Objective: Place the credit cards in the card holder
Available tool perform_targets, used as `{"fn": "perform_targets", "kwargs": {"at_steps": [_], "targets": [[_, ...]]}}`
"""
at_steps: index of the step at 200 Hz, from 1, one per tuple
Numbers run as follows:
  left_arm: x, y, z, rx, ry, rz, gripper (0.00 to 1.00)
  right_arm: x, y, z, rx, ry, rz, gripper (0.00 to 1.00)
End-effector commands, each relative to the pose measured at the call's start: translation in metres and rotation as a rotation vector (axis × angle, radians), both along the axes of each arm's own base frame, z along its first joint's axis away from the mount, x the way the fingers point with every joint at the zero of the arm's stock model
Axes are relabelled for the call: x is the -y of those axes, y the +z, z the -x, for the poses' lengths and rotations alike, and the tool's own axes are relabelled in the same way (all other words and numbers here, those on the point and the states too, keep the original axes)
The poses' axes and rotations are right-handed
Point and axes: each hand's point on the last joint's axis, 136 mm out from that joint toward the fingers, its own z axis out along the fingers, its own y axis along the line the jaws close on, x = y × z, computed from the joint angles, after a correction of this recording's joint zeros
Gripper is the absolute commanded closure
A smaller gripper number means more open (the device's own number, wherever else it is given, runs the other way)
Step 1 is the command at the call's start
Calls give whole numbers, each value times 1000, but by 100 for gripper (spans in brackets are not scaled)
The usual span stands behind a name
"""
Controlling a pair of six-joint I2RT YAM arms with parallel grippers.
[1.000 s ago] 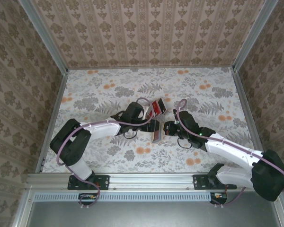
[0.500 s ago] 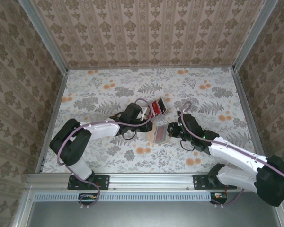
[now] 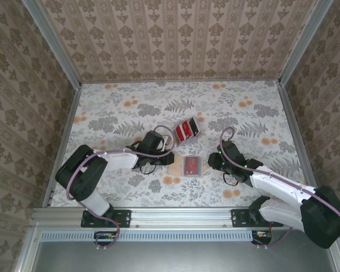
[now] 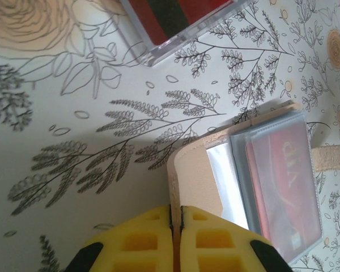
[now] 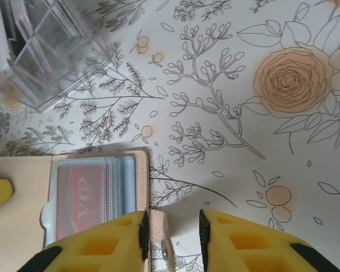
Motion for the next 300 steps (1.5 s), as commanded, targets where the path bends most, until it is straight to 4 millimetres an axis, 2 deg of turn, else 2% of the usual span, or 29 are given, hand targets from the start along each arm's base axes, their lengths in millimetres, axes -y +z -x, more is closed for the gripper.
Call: {"fn": "perform_targets", "kwargs": {"at_steps": [1,28,44,94,124,129,167,190,242,300], "targets": [[-12,-1,-2,9,65,-16,92,-21,30,-1,23,89,-72,67],[-17,-6,1,-15,112,-16,93,-44,56,6,52,159,-125,67],[-21,-11,2,-17,148,-10,93,-59,57,11,34,180,-171,67],[-26,-15,-1,-21,217,14,97,-88,3,15,-112,228,-85,66],[-28,-17,-1,-28,234,16,97,-100,-8,9,-121,249,-63,66],[-28,-18,0,-28,235,16,97,-99,-16,8,-139,249,-41,66],[-28,-21,3,-39,239,17,98,-100,-20,-2,-129,253,15,66],[-29,-23,4,-47,237,8,98,-92,-27,-3,-152,230,77,65],[-29,-24,1,-44,246,1,98,-75,-23,-2,-133,175,99,62],[-24,-26,2,-57,235,11,98,-88,-46,0,-207,203,82,60]]}}
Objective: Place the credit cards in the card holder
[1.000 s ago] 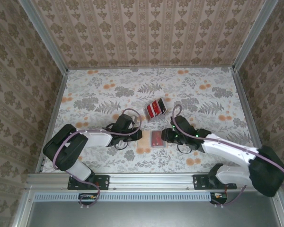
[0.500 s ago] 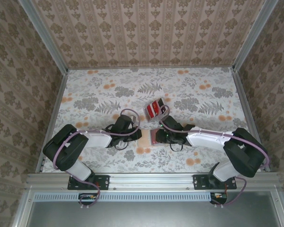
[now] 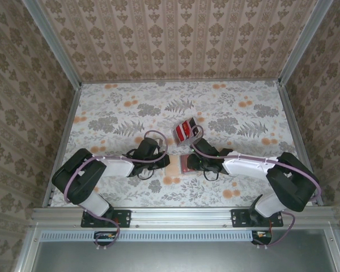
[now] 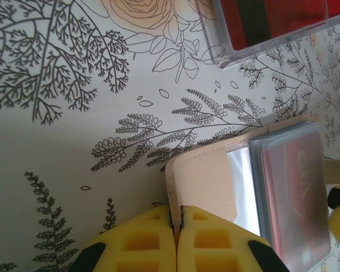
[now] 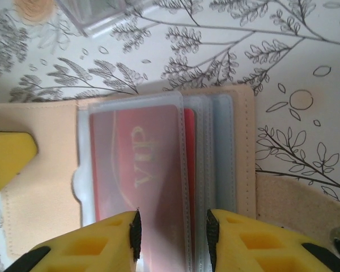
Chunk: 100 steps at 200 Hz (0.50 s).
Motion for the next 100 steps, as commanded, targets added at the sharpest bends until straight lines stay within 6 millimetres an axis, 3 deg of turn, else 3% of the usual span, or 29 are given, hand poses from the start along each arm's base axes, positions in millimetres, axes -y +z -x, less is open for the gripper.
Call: {"fn": "perform_targets", "kwargs": {"at_steps": [1,37,100], "targets": [[-5,-13,4,-36,19,-41,98,-1,-13,3,-51,-3,13,60],[-5,-12,4,-31,13,-50,99,-9,-18,1,-68,13,0,60],[-1,-13,2,-32,12,-47,99,-59,33,-9,10,106,-214,60]]}}
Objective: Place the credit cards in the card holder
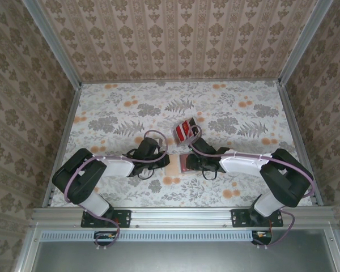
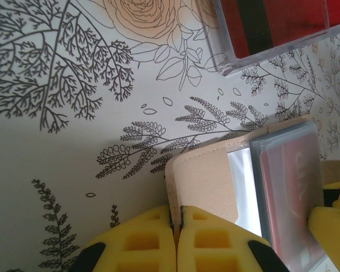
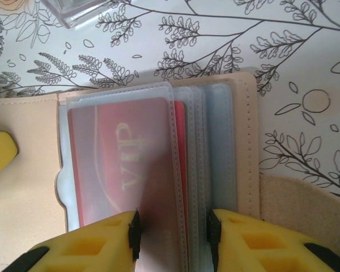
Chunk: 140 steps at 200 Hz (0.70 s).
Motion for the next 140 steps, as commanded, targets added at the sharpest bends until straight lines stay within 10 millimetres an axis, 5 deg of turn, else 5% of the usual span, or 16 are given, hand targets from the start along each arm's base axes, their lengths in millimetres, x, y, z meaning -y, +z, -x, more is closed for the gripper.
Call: {"fn": "perform_targets", "kwargs": {"at_steps": [1,57,140], "targets": [[-1,-14,5,-43,4,-40,99,-51,40,-7,36,92,-206,60],[-3,-15,4,-46,9,-47,100,-61,70,-8,83,119,-255,59],[2,-16,3,-55,-5,-40,100,-63,60,-8,61,119,-253,58]]}}
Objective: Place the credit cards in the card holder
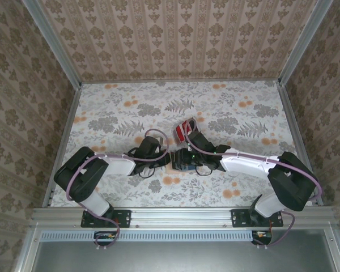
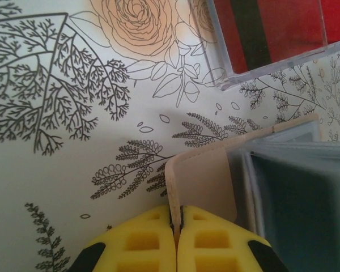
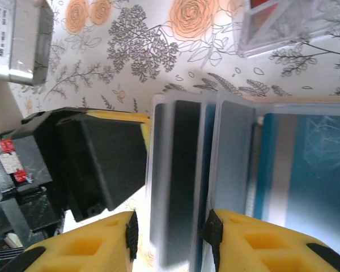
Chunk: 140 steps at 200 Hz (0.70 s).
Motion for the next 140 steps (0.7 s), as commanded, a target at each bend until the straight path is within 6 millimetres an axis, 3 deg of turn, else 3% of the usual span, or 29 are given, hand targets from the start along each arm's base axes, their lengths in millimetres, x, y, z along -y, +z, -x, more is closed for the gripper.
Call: {"fn": "perform_targets", "kwargs": {"at_steps": [1,88,140], "targets": [[-2,-16,11,-63,-13,-37,100,-9,4,-2,-6,10,-24,58],[-8,-13,9,-49,-1,-47,100,57,-10,-9,9,-123,185,57],[-7,-12,9,-47,-7,-43,100,59,-38,-9,-48,-129,201,56]]}}
